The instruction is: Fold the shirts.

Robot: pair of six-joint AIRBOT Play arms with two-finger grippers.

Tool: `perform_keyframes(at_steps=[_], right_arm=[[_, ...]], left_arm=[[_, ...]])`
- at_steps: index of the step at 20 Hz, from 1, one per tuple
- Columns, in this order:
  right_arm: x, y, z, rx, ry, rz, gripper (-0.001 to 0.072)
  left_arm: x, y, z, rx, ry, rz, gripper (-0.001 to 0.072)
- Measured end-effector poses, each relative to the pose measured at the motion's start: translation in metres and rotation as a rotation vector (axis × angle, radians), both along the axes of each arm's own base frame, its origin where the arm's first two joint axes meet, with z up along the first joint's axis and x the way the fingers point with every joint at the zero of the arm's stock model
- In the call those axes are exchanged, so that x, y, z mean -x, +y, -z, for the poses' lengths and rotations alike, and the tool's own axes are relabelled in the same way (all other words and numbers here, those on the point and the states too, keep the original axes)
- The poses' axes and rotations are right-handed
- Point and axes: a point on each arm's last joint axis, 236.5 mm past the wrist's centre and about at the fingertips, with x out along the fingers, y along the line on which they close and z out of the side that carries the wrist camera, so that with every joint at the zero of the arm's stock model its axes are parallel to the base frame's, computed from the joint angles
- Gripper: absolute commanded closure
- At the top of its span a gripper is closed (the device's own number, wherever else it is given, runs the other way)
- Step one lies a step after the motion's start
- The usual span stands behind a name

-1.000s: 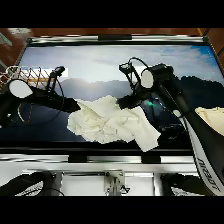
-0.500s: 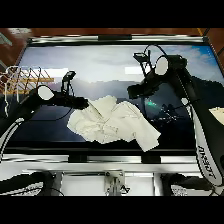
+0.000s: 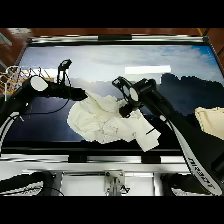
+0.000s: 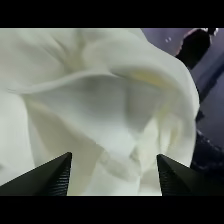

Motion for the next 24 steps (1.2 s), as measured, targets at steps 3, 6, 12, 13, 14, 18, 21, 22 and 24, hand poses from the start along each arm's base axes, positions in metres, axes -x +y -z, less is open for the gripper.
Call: perform_keyframes(at_steps=[3,6,12,13,14,18,21,22,24], right_arm=[[-0.006,0.023,0.01,-0.024,-0.057,-0.06,0.0014],[-0.012,0.026,0.024,0.008,-0.082,-0.079,0.0079],[-0.046,-0.016,0.011,0.182,-0.22,0.065,0.0636],[-0.051,-0.02,0.005,0.193,-0.24,0.081,0.0636],[-0.054,-0.022,-0.002,0.198,-0.257,0.094,0.0636],[-0.058,-0.026,-0.046,0.164,-0.318,0.146,0.0636],[-0.042,-0.024,-0.083,0.083,-0.314,0.176,0.0636],[-0.034,-0.021,-0.093,0.047,-0.3,0.179,0.0636],[-0.013,-0.014,-0.112,-0.037,-0.261,0.183,0.0636]], left_arm=[[0.001,0.002,-0.013,0.002,0.003,0.018,0.0637],[0.004,0.005,-0.016,-0.002,0.021,0.033,0.0637],[0.021,0.008,-0.019,-0.013,0.068,0.083,0.0637],[0.022,0.009,-0.021,-0.017,0.061,0.094,0.0638],[0.024,0.009,-0.023,-0.022,0.05,0.108,0.0637],[0.028,0.011,-0.039,-0.042,-0.015,0.153,0.0638],[0.03,0.021,-0.06,-0.095,-0.094,0.17,0.0638],[0.03,0.026,-0.071,-0.117,-0.132,0.169,0.0638],[0.032,0.034,-0.094,-0.15,-0.198,0.165,0.0638]])
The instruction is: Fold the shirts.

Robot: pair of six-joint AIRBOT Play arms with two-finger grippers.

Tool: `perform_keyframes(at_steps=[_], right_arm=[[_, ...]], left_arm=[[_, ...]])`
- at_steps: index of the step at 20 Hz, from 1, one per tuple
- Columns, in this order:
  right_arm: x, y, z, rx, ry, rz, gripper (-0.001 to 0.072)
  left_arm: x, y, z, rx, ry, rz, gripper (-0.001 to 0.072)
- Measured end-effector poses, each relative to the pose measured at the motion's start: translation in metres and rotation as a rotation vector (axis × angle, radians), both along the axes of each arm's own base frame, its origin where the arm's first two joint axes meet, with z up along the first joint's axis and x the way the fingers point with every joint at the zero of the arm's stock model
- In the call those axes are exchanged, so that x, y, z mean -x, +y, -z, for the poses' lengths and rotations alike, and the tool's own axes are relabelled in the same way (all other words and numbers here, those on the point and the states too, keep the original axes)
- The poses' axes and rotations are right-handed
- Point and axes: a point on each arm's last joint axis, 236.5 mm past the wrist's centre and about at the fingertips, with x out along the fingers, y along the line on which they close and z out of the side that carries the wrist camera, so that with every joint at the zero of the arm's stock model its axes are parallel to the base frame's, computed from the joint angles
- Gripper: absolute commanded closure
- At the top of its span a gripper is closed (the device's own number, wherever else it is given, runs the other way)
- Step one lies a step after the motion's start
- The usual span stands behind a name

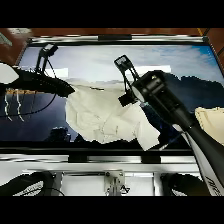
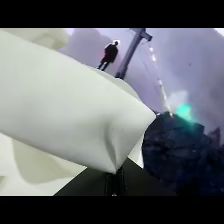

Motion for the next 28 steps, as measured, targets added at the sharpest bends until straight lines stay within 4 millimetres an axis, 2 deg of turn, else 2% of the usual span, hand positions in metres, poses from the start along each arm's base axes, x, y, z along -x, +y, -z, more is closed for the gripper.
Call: perform_keyframes(at_steps=[2,4,6,9,12,16,19,22,23,25,26,28], right_arm=[[0.022,0.008,-0.018,-0.09,0.031,-0.011,0.0635],[0.036,0.013,-0.033,-0.154,0.045,-0.019,0.0636],[0.044,0.017,-0.041,-0.199,0.054,-0.011,0.0636],[0.051,0.021,-0.042,-0.243,0.083,0.022,0.0636],[0.05,0.027,-0.026,-0.249,0.136,0.068,0.0636],[0.044,0.035,0.013,-0.213,0.22,0.113,0.0635],[0.034,0.038,0.036,-0.188,0.241,0.15,0.0635],[0.024,0.038,0.053,-0.164,0.243,0.18,0.0635],[0.022,0.039,0.056,-0.16,0.241,0.182,0.0635],[0.018,0.04,0.06,-0.16,0.235,0.187,0.0635],[0.017,0.04,0.06,-0.161,0.233,0.189,0.0635],[0.017,0.04,0.061,-0.163,0.231,0.192,0.0635]], left_arm=[[0.005,0.006,-0.019,-0.012,-0.042,-0.007,0.0638],[0.012,0.012,-0.026,-0.029,-0.044,-0.018,0.0638],[0.019,0.019,-0.025,-0.056,-0.023,-0.031,0.0638],[0.024,0.026,-0.017,-0.079,0.02,-0.057,0.0637],[0.022,0.029,0.001,-0.095,0.068,-0.078,0.0637],[0.009,0.029,0.034,-0.113,0.137,-0.094,0.0637],[-0.001,0.027,0.061,-0.125,0.191,-0.101,0.0636],[-0.014,0.026,0.08,-0.127,0.207,-0.113,0.0622],[-0.018,0.025,0.085,-0.126,0.21,-0.116,0.0545],[-0.023,0.027,0.087,-0.124,0.207,-0.126,0.0341],[-0.026,0.029,0.085,-0.122,0.2,-0.133,0.028],[-0.034,0.039,0.074,-0.116,0.176,-0.158,0.0279]])
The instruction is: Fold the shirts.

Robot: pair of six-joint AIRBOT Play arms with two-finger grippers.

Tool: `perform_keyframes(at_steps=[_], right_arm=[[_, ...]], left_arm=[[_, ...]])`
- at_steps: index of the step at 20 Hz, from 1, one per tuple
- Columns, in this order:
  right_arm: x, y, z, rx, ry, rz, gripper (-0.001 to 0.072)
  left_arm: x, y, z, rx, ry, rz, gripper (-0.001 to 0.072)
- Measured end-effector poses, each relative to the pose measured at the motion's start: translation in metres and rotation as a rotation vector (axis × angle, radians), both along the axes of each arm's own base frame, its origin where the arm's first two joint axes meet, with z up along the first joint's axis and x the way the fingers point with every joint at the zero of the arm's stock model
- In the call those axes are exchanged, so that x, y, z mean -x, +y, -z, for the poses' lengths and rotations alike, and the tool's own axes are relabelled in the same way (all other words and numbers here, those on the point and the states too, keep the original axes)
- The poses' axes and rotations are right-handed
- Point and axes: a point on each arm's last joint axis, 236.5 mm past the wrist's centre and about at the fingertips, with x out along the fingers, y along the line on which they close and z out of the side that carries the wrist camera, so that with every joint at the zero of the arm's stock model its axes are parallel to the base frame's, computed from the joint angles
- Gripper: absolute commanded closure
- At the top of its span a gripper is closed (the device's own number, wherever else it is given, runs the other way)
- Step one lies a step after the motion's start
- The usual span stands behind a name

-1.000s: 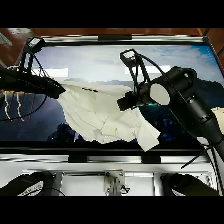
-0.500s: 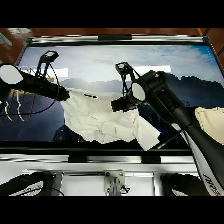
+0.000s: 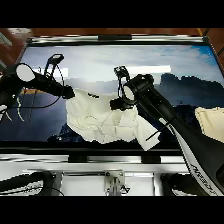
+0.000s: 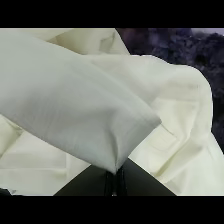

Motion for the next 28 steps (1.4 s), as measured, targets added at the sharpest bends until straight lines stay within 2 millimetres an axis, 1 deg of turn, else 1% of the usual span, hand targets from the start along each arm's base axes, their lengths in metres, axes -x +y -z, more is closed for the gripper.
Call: perform_keyframes(at_steps=[2,3,4,5,7,8,9,10,12,15,17,19,21,28], right_arm=[[0.0,0.002,0.0,-0.007,0.002,0.001,0.0635],[0.002,0.003,0.0,-0.012,0.007,0.001,0.0635],[0.003,0.004,0.001,-0.017,0.016,0.001,0.0635],[0.005,0.005,0.001,-0.022,0.023,0.001,0.0635],[0.008,0.006,0.002,-0.025,0.034,0.001,0.0635],[0.008,0.006,0.002,-0.028,0.037,0.001,0.0635],[0.009,0.007,0.002,-0.03,0.04,0.0,0.0635],[0.009,0.007,0.002,-0.031,0.041,0.0,0.0635],[0.01,0.008,0.002,-0.032,0.043,-0.004,0.0635],[0.01,0.008,0.002,-0.033,0.044,-0.007,0.0635],[0.01,0.008,0.002,-0.033,0.042,-0.012,0.0635],[0.009,0.009,0.002,-0.034,0.039,-0.015,0.0635],[0.008,0.01,0.002,-0.036,0.036,-0.015,0.0635],[0.007,0.011,0.002,-0.039,0.032,-0.017,0.0635]], left_arm=[[-0.01,0.018,-0.021,0.003,-0.041,-0.04,0.0273],[-0.015,0.032,-0.033,0.003,-0.066,-0.07,0.0201],[-0.019,0.047,-0.044,0.005,-0.09,-0.103,-0.0013],[-0.023,0.066,-0.056,0.007,-0.113,-0.153,-0.0013],[-0.025,0.11,-0.069,-0.006,-0.13,-0.259,-0.0013],[-0.023,0.133,-0.071,-0.022,-0.129,-0.308,-0.0013],[-0.018,0.157,-0.069,-0.039,-0.111,-0.358,-0.0004],[-0.012,0.179,-0.064,-0.055,-0.091,-0.407,0.0035],[0.001,0.21,-0.047,-0.072,-0.046,-0.474,0.0037],[0.019,0.251,-0.009,-0.098,0.012,-0.553,0.0024],[0.033,0.272,0.016,-0.109,0.046,-0.589,0.0025],[0.046,0.286,0.037,-0.112,0.073,-0.611,0.0025],[0.053,0.295,0.052,-0.123,0.082,-0.619,0.0025],[0.062,0.321,0.087,-0.176,0.079,-0.647,0.0029]])
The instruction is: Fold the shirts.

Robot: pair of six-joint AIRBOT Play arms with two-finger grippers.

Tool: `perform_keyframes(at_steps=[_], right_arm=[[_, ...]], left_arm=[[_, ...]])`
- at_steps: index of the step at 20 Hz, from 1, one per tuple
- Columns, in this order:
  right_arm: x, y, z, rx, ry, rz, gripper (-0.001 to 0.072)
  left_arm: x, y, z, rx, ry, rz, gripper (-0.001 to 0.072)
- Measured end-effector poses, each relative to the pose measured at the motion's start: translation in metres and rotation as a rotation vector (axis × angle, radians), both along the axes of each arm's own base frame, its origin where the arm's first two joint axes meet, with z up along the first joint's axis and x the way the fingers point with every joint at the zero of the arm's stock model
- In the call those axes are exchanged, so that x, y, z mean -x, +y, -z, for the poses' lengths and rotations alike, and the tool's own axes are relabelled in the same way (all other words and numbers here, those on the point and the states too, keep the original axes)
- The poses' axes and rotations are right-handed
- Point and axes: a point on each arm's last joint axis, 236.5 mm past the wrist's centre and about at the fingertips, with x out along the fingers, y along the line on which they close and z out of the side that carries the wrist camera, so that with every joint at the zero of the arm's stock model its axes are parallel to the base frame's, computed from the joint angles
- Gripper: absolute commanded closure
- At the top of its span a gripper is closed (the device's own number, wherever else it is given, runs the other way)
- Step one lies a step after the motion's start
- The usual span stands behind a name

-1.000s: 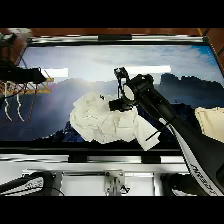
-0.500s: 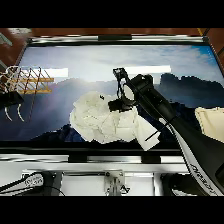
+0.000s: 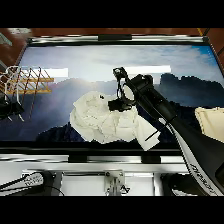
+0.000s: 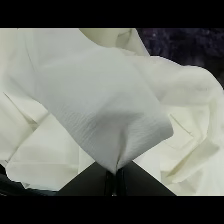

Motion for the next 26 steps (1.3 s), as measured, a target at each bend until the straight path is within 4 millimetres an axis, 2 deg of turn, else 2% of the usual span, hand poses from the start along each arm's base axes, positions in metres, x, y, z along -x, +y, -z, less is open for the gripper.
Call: perform_keyframes(at_steps=[5,7,8,10,11,12,13,14,16,17,20,26], right_arm=[[0.0,0.0,0.0,-0.002,-0.002,0.0,0.0634],[-0.001,0.001,0.0,-0.003,-0.003,0.0,0.0635],[-0.001,0.001,-0.001,-0.004,-0.006,-0.001,0.0635],[-0.002,0.002,-0.001,-0.009,-0.011,-0.001,0.0634],[-0.003,0.002,-0.001,-0.009,-0.012,-0.001,0.0634],[-0.003,0.002,-0.001,-0.011,-0.015,-0.001,0.0635],[-0.004,0.003,-0.002,-0.012,-0.017,-0.001,0.0634],[-0.004,0.003,-0.002,-0.012,-0.017,-0.001,0.0634],[-0.004,0.003,-0.002,-0.011,-0.018,-0.001,0.0635],[-0.004,0.003,-0.002,-0.011,-0.018,-0.001,0.0635],[-0.005,0.002,-0.002,-0.009,-0.021,-0.001,0.0634],[-0.006,0.0,-0.002,0.001,-0.028,-0.001,0.0635]], left_arm=[[0.006,0.007,0.037,0.017,0.076,0.009,0.0041],[0.007,0.008,0.051,0.03,0.101,0.009,0.0061],[0.007,0.007,0.058,0.037,0.113,0.012,0.0106],[0.007,0.004,0.069,0.051,0.135,0.023,0.0108],[0.007,0.003,0.073,0.057,0.14,0.03,0.0157],[0.006,0.001,0.077,0.063,0.144,0.036,0.0243],[0.005,-0.001,0.079,0.07,0.144,0.043,0.0256],[0.004,-0.002,0.08,0.077,0.14,0.049,0.0337],[0.001,-0.007,0.082,0.089,0.132,0.066,0.0393],[0.0,-0.009,0.082,0.098,0.127,0.069,0.0469],[-0.003,-0.014,0.083,0.117,0.117,0.087,0.0636],[-0.004,-0.019,0.077,0.138,0.105,0.082,0.0638]])
